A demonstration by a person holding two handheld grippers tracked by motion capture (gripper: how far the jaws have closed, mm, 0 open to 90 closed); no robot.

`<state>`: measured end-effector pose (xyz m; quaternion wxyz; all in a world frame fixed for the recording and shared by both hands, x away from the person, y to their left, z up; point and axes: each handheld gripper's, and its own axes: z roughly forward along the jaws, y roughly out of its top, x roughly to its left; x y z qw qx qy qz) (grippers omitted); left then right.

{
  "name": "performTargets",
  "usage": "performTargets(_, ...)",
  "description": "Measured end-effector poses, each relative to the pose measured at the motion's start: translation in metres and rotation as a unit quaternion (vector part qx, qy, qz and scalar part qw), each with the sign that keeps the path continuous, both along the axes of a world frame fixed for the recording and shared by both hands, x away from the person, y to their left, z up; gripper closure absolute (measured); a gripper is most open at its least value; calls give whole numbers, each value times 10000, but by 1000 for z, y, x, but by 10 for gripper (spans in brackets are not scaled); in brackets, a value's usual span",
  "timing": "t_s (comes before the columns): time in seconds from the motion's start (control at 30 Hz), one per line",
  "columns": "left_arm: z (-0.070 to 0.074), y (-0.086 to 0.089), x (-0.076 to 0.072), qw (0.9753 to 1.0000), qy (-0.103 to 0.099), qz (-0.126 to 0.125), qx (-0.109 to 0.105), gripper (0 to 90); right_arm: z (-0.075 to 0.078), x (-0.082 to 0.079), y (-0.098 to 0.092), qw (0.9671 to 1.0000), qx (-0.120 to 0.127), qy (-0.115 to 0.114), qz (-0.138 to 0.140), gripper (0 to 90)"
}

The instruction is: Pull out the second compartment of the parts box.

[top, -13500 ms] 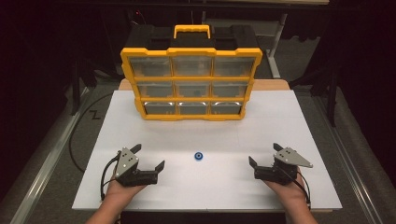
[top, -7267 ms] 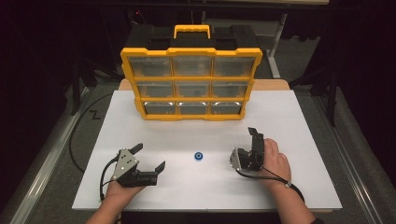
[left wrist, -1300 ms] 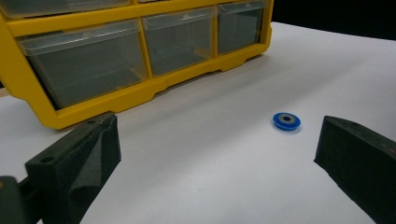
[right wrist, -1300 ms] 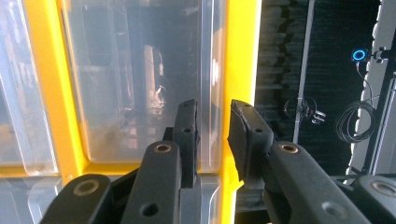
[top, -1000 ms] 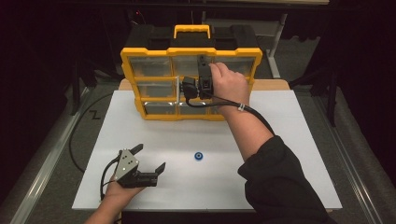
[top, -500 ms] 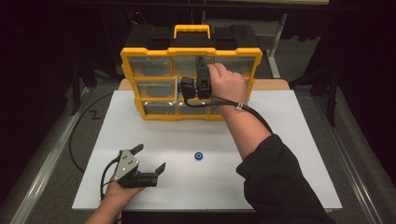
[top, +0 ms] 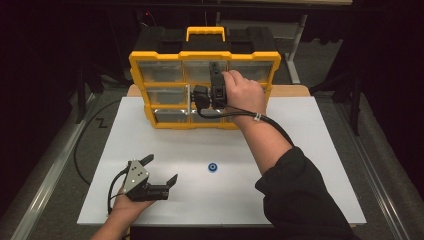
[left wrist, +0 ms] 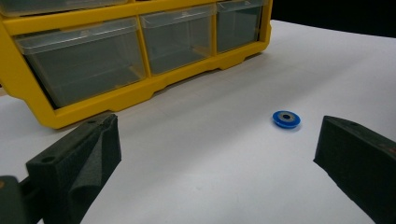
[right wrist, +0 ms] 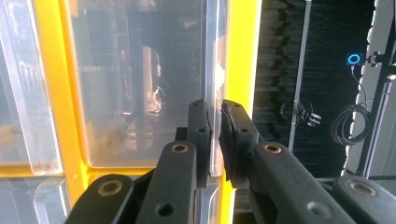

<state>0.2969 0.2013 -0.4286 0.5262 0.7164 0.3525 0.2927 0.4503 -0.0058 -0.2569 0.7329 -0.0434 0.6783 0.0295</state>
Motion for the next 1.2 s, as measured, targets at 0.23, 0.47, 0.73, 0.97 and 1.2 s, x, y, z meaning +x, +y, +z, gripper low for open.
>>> performTargets(0.23, 0, 0, 0, 10000, -3, 13, 0, 10, 1, -4, 0, 10000, -53, 19, 12, 843)
performTargets(0.47, 0, 0, 0, 10000, -8, 12, 8, 10, 6, -4, -2, 9997, -25, 231, -20, 723)
performTargets(0.73, 0, 0, 0, 10000, -4, 11, 10, 10, 12, 0, -2, 9990, -80, 444, -67, 690)
performTargets(0.97, 0, 0, 0, 10000, -7, 4, 8, 10, 13, 3, -1, 9983, -83, 570, -128, 729)
performTargets(1.2, 0, 0, 0, 10000, -16, 7, 2, 10, 12, 3, 0, 9989, -131, 427, -161, 804)
